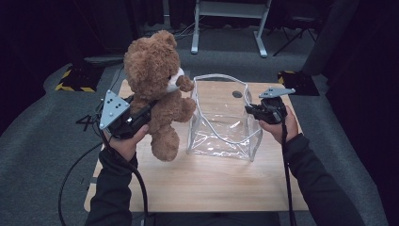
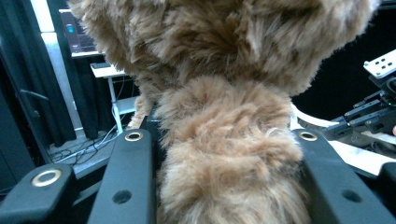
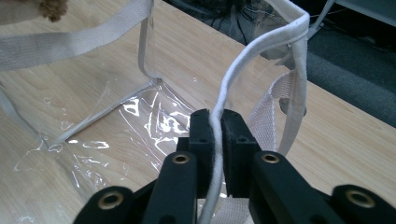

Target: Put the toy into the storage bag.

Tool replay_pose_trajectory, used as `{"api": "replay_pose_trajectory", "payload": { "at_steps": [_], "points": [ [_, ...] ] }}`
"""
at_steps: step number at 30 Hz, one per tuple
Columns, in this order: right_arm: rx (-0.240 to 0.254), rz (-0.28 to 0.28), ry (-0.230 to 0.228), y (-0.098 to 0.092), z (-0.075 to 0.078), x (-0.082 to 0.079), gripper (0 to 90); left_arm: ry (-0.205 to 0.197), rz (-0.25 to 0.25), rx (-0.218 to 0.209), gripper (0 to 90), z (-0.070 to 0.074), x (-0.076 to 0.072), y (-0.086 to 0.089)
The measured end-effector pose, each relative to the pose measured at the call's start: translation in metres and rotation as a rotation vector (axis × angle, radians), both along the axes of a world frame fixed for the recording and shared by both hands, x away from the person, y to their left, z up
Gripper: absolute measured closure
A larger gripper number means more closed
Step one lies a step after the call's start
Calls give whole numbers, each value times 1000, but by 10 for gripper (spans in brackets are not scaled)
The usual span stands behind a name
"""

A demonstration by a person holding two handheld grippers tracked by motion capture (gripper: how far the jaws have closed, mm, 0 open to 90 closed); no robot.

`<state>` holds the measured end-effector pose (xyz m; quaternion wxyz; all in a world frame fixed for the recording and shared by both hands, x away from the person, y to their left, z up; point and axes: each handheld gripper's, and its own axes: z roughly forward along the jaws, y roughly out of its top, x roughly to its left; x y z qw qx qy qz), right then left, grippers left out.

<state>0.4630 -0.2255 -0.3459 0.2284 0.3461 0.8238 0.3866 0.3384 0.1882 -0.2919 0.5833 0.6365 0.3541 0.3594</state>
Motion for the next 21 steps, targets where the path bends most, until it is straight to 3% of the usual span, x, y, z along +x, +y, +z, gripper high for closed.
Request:
{"api": "replay_pose_trajectory", "payload": {
  "at_steps": [2,7,12,21],
  "points": [
    [15,-6,-6,-2,1,-1,736,-2,-5,-3,599,4,1,-4],
    [31,-16,-20,-8,5,-5,487,-14,-19,6,599,16,5,-11],
    [64,-1,-48,-17,12,-13,352,-21,-27,11,599,25,9,-19],
    [88,-11,-96,-39,18,-26,285,-38,-38,5,598,42,12,-25]
  ]
}}
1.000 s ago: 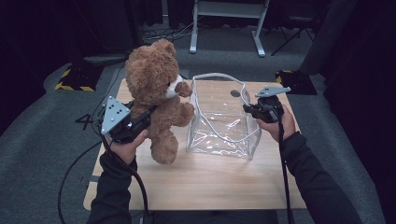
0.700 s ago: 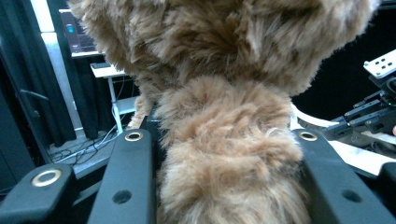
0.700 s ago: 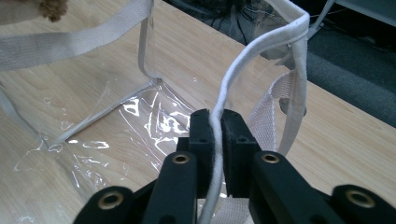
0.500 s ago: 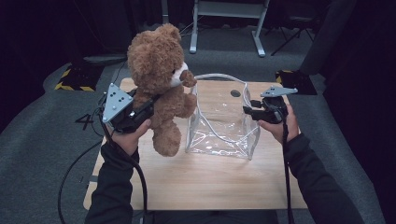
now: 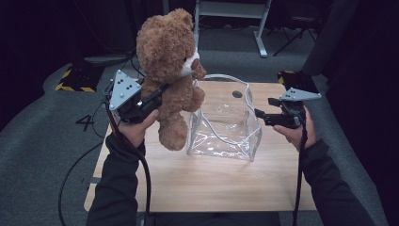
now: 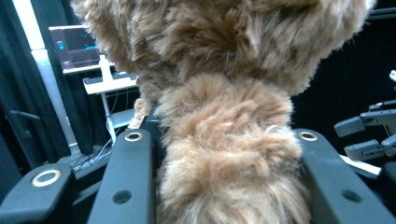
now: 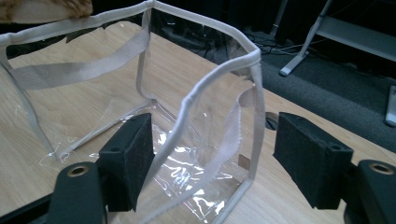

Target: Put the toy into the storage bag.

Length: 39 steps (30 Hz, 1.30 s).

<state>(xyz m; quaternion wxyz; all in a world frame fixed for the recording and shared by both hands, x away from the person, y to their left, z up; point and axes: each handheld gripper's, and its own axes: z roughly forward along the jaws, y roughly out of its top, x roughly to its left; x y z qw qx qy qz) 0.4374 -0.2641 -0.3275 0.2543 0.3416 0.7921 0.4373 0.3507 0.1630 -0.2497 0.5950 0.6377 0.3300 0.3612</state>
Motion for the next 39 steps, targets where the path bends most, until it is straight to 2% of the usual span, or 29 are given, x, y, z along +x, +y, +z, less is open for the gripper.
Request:
{"api": "replay_pose_trajectory", "payload": {
  "at_steps": [5,8,14,21,22,23,25,29,30,32,39],
  "points": [
    [29,-11,-9,-18,-4,-6,281,-15,-22,2,598,12,3,-10],
    [13,-19,-8,-30,-10,-10,270,-12,-39,2,597,15,6,-17],
    [22,-43,1,-47,-22,-14,265,-15,-62,6,596,19,12,-33],
    [-35,-34,22,-56,-54,-23,259,-7,-98,14,595,22,21,-54],
    [-35,-34,22,-56,-54,-23,259,-2,-100,8,595,22,24,-59],
    [-46,-29,35,-57,-65,-25,259,0,-104,11,595,22,26,-63],
    [-48,-28,40,-58,-69,-25,259,7,-110,11,595,21,32,-70],
    [-50,-21,82,-63,-90,-28,259,27,-112,2,595,18,43,-85],
    [-50,-21,82,-63,-90,-28,259,32,-114,1,595,17,46,-89],
    [-49,-23,102,-67,-100,-29,258,37,-113,-2,594,16,51,-95],
    [-50,-13,141,-74,-120,-34,259,55,-117,20,593,6,62,-112]
  ]
}}
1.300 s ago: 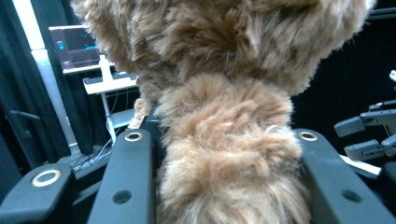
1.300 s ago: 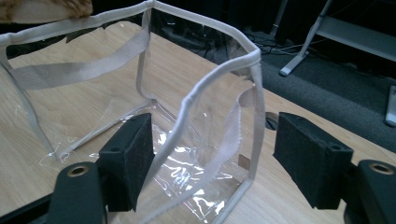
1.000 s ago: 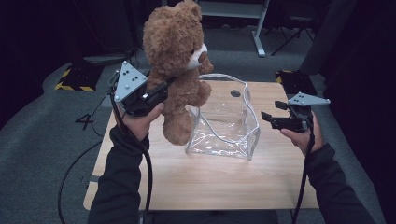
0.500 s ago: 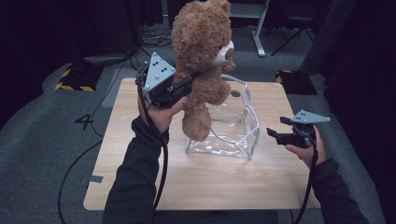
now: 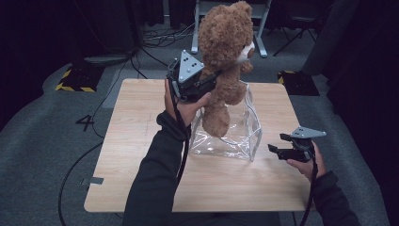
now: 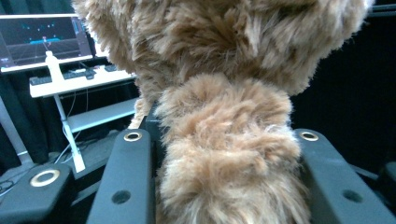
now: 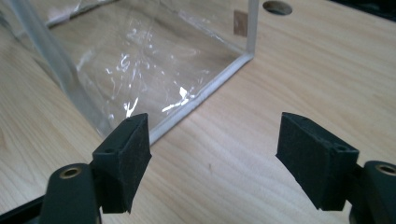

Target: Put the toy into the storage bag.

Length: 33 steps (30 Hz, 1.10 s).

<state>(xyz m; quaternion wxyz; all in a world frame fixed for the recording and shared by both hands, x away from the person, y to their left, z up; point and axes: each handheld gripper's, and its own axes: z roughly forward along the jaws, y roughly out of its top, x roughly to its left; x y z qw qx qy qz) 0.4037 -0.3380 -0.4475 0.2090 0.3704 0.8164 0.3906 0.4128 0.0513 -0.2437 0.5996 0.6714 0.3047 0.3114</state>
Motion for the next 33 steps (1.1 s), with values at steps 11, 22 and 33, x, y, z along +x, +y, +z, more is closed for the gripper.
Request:
{"api": "replay_pose_trajectory", "payload": {
  "at_steps": [11,22,33],
  "points": [
    [-34,7,41,-4,-27,-4,254,29,-2,8,591,-24,7,-12],
    [-63,-1,67,-4,-42,-1,255,23,12,39,591,-26,13,-19],
    [-58,10,69,-4,-43,-2,255,70,18,69,588,-49,30,-33]
  ]
}}
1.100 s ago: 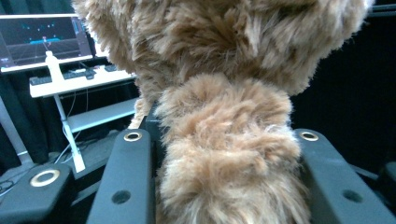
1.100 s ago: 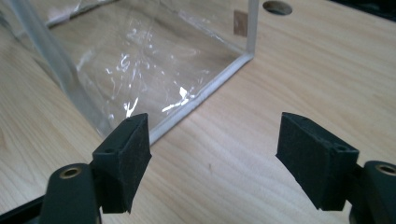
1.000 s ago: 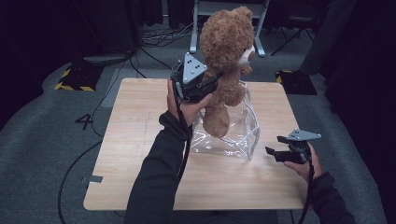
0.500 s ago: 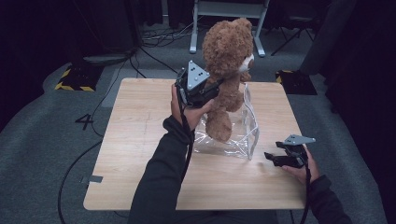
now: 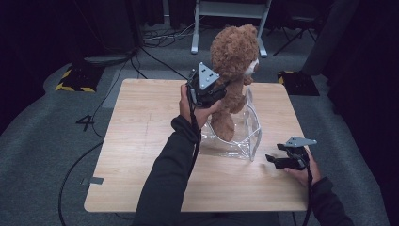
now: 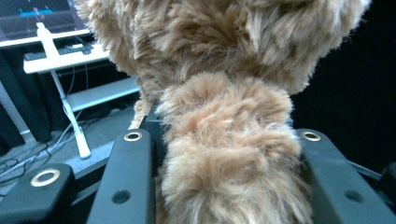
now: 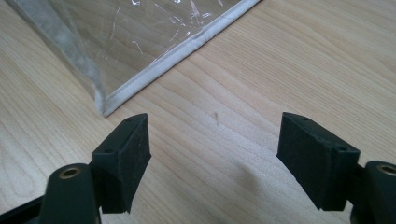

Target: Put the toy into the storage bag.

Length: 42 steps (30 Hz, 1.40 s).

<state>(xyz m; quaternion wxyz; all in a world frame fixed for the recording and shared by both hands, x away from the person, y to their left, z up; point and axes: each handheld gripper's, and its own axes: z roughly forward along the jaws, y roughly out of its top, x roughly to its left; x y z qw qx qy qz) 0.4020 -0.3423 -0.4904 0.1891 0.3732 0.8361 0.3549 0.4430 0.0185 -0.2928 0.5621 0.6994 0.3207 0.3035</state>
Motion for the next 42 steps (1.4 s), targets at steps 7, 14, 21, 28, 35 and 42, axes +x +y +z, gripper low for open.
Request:
{"api": "replay_pose_trajectory", "payload": {
  "at_steps": [7,14,21,28,35,42],
  "points": [
    [-2,1,6,-2,-4,-1,255,31,-16,42,583,-14,1,-6],
    [-22,9,12,1,-8,0,256,37,-33,101,585,-17,-4,-1],
    [-40,14,26,3,-13,1,256,42,-55,170,583,-16,-11,3],
    [-50,10,29,3,-14,1,261,51,-80,234,582,-17,-18,5],
    [-36,9,32,2,-16,2,257,72,-66,238,574,-21,-18,9],
    [-24,8,38,2,-16,2,254,100,-35,175,576,-12,-4,5]
  ]
}}
